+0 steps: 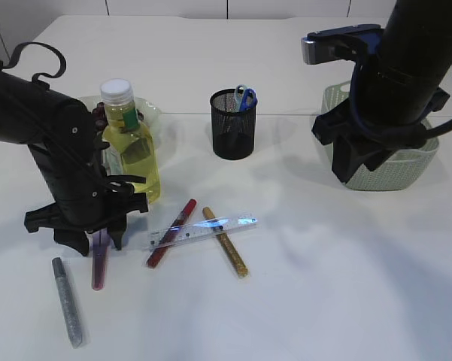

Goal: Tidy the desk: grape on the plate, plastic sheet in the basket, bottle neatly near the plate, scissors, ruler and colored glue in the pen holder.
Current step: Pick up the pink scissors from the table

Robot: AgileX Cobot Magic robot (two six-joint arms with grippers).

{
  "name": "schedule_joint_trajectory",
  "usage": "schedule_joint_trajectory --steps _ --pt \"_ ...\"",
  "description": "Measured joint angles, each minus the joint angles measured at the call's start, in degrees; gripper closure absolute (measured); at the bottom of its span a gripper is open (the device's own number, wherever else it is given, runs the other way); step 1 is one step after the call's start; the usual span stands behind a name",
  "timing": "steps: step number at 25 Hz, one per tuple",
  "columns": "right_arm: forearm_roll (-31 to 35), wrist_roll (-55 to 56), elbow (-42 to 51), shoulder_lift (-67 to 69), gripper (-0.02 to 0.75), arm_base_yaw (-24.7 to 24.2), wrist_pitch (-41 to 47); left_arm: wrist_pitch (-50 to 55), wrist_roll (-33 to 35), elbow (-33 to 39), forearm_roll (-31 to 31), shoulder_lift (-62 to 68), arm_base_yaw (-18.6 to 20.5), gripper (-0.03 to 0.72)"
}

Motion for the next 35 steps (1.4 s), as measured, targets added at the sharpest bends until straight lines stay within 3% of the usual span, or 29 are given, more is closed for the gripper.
schedule_joint_trajectory --steps 19,28,35 --pt "0.0 -0.1 0.0 0.0 0.38 0.0 0.0 -0.63 0.0 0.0 0.46 0.84 0.0 0.318" --pt "0.0 -0.1 0.0 0.0 0.382 0.0 0.0 -0.63 0.0 0.0 0.67 0.84 0.0 0.489" --pt "0.0 -0.1 0.0 0.0 0.382 0.0 0.0 -0.38 0.0 -0.12 0.9 0.84 0.0 0.53"
